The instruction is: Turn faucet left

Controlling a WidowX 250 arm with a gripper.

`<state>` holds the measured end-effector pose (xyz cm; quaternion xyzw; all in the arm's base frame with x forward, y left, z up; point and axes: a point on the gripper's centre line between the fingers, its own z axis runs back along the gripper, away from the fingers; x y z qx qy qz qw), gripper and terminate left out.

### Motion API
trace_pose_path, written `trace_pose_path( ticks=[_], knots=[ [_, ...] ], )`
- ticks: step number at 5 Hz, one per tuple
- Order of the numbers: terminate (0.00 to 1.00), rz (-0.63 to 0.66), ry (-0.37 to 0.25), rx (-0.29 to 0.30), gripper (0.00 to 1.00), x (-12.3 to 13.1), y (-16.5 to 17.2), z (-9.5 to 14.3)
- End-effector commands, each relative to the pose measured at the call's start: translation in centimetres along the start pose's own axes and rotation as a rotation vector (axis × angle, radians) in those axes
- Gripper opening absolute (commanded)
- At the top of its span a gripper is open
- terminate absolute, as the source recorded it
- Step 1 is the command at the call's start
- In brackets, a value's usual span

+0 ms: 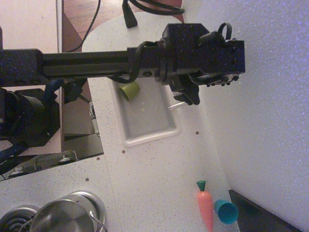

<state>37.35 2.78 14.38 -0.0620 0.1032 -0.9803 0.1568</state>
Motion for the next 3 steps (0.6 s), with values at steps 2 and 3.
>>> trace_pose_path(
  ticks=[2,3],
  knots=[
    [0.00,0.015,0.035,0.009,1.00,-0.01,-0.29,1.40],
    [1.00,0.015,0.035,0.009,1.00,-0.01,-0.29,1.40]
  ],
)
